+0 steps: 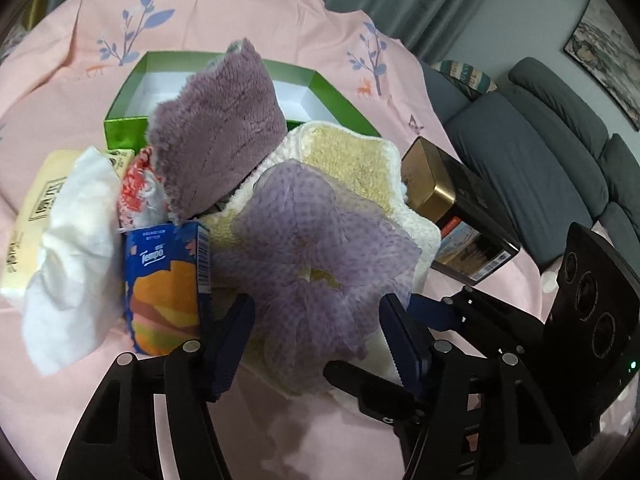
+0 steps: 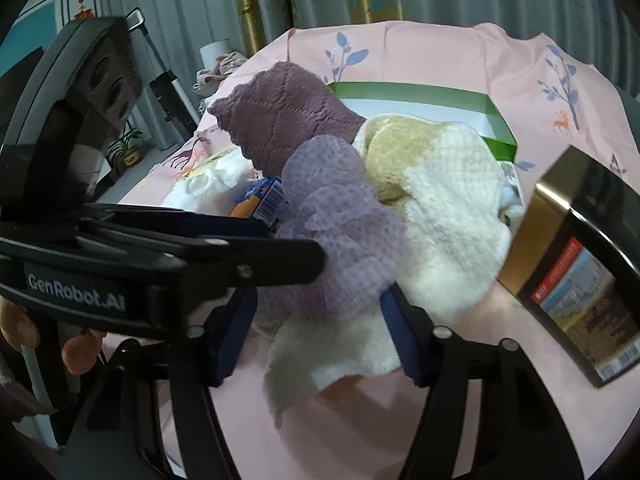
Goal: Organize soft objects
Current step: 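Reach the right gripper to the purple mesh scrunchie and close on it, then carry the scrunchie with the right gripper into the green box and release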
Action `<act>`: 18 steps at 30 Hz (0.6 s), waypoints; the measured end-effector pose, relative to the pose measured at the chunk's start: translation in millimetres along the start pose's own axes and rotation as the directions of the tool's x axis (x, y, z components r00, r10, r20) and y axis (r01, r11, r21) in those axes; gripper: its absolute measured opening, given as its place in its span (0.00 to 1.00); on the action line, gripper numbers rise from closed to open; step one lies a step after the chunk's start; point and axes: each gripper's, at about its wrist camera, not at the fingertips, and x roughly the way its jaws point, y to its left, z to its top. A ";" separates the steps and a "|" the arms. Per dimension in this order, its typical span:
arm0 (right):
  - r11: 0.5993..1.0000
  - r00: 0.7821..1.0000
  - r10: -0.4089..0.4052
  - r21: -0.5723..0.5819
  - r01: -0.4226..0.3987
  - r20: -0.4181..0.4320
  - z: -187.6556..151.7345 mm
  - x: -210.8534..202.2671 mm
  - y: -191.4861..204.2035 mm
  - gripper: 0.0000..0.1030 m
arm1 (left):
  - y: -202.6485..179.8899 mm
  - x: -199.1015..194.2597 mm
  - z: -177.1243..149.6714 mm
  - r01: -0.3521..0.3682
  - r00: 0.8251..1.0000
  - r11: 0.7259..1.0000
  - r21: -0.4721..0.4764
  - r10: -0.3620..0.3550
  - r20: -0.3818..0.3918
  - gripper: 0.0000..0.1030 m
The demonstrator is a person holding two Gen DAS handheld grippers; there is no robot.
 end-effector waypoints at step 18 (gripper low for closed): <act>0.991 0.990 0.045 -0.133 -0.028 0.134 11.5 -51.3 31.6 0.09 | 0.3 -60.4 -1.8 0.178 0.979 0.983 -0.045 -0.172 0.110 0.11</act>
